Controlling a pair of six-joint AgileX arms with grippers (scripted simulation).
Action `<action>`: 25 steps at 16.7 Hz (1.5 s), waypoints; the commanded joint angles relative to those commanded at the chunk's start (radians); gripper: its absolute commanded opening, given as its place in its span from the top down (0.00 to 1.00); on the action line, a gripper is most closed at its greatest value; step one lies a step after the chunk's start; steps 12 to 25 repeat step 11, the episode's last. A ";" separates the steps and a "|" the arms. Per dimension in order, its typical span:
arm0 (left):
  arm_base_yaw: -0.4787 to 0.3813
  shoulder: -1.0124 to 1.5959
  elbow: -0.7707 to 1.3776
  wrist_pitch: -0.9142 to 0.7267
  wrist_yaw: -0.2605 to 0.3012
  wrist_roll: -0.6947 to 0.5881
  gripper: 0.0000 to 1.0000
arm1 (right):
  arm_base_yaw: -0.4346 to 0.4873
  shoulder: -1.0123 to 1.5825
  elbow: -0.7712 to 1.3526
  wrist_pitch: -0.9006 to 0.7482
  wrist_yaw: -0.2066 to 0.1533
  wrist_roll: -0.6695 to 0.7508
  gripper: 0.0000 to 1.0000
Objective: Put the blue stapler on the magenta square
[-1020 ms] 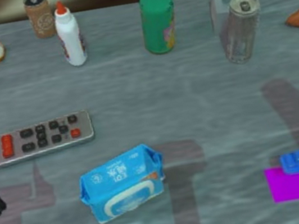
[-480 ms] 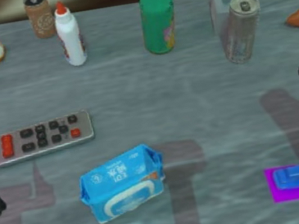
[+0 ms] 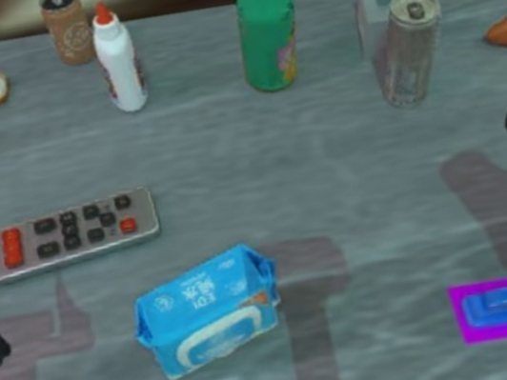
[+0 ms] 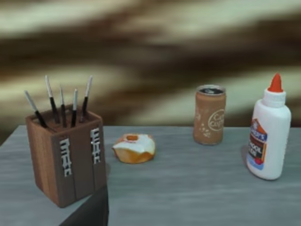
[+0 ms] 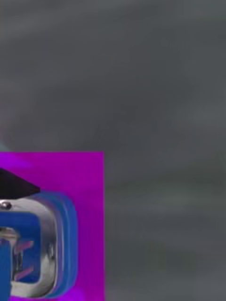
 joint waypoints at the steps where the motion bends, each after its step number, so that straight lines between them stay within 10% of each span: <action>1: 0.000 0.000 0.000 0.000 0.000 0.000 0.00 | 0.000 0.000 0.000 0.000 0.000 0.000 0.32; 6: 0.000 0.000 0.000 0.000 0.000 0.000 0.00 | 0.000 0.000 0.000 0.000 0.000 0.000 0.00; 25: 0.000 0.000 0.000 0.000 0.000 0.000 0.00 | 0.000 0.000 0.000 0.000 0.000 0.000 0.00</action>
